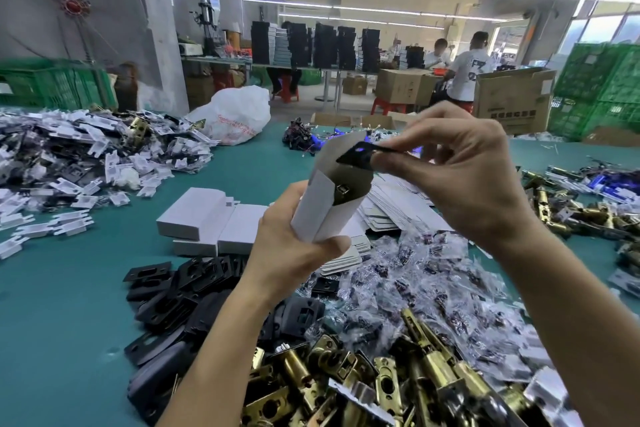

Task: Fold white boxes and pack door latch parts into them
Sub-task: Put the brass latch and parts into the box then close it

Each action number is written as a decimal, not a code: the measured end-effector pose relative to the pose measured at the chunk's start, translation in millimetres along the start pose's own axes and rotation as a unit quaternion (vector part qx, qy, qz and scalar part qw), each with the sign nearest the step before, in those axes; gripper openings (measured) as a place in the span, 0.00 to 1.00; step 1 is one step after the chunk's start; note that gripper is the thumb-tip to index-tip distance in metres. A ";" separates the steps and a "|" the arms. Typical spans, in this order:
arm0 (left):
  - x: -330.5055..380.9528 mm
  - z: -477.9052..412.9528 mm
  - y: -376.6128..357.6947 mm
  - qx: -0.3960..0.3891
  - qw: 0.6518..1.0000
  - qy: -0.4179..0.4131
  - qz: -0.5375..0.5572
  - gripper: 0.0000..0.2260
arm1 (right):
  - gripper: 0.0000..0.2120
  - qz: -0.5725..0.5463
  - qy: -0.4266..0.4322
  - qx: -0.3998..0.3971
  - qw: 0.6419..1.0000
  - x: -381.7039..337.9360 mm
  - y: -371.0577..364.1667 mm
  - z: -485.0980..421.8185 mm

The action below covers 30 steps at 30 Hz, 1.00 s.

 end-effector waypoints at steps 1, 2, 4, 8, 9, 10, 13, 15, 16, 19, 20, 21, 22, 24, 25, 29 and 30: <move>1.1 1.0 -2.9 -0.011 1.000 -0.004 0.001 0.28 | 0.08 0.020 0.029 -0.009 0.999 -6.1 -3.9 -2.1; 2.6 1.9 -5.4 -0.019 1.000 -0.011 0.000 0.27 | 0.08 0.049 0.060 -0.023 0.997 -11.3 -8.9 -3.5; 7.5 4.1 -7.1 -0.023 0.999 -0.037 -0.007 0.24 | 0.07 0.125 0.126 -0.054 0.983 -21.5 -19.7 -3.6; 23.6 6.2 4.2 0.031 0.994 -0.108 0.004 0.21 | 0.03 0.174 0.244 -0.060 0.952 -45.6 -26.8 8.3; 26.8 6.5 6.6 0.041 0.992 -0.120 0.007 0.22 | 0.04 0.175 0.262 -0.059 0.947 -50.2 -27.6 11.8; 28.8 6.7 7.6 0.045 0.991 -0.126 0.009 0.22 | 0.05 0.176 0.269 -0.062 0.945 -52.2 -29.0 14.5; 25.6 5.4 6.1 0.042 0.994 -0.105 0.011 0.19 | 0.07 0.197 0.227 -0.097 0.949 -43.2 -36.5 14.8; 21.3 4.4 3.4 0.031 0.995 -0.091 0.008 0.18 | 0.06 0.242 0.195 -0.114 0.944 -31.3 -40.2 11.7; 19.6 4.4 1.5 0.022 0.996 -0.090 0.003 0.18 | 0.05 0.258 0.177 -0.128 0.941 -25.3 -42.5 10.3; 14.3 4.1 -2.7 0.006 0.998 -0.065 0.002 0.19 | 0.07 0.283 0.137 -0.182 0.932 -12.1 -52.1 7.3; 12.0 3.9 -3.5 0.003 0.999 -0.053 0.004 0.19 | 0.09 0.297 0.134 -0.199 0.924 -8.7 -55.1 6.8; 10.1 4.1 -4.2 0.001 0.999 -0.044 0.005 0.19 | 0.10 0.310 0.130 -0.212 0.918 -5.3 -56.8 6.3; 9.1 4.1 -4.7 -0.001 0.999 -0.039 0.004 0.19 | 0.11 0.315 0.124 -0.217 0.916 -2.1 -56.6 5.7; 8.5 3.8 -4.7 -0.002 0.999 -0.033 0.003 0.19 | 0.10 0.294 0.102 -0.203 0.928 1.2 -50.9 3.2; 7.7 3.8 -4.7 -0.002 1.000 -0.031 0.002 0.19 | 0.09 0.278 0.089 -0.198 0.936 1.7 -47.7 2.3; 1.0 5.8 -10.8 -0.019 1.000 -0.014 -0.010 0.20 | 0.09 0.346 0.066 -0.240 0.905 9.3 -46.6 2.0; -0.5 6.8 -12.6 -0.025 1.000 -0.010 -0.014 0.20 | 0.10 0.388 0.067 -0.247 0.885 12.0 -47.3 1.3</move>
Point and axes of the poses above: each hand's wrist, its own z-axis away from the middle knuckle, its own y-axis out of the back of the hand, x = y × z, the point moved 9 cm from there along -z, towards the middle knuckle, and after that the axes turned 13 degrees about x, right-handed, at the moved point
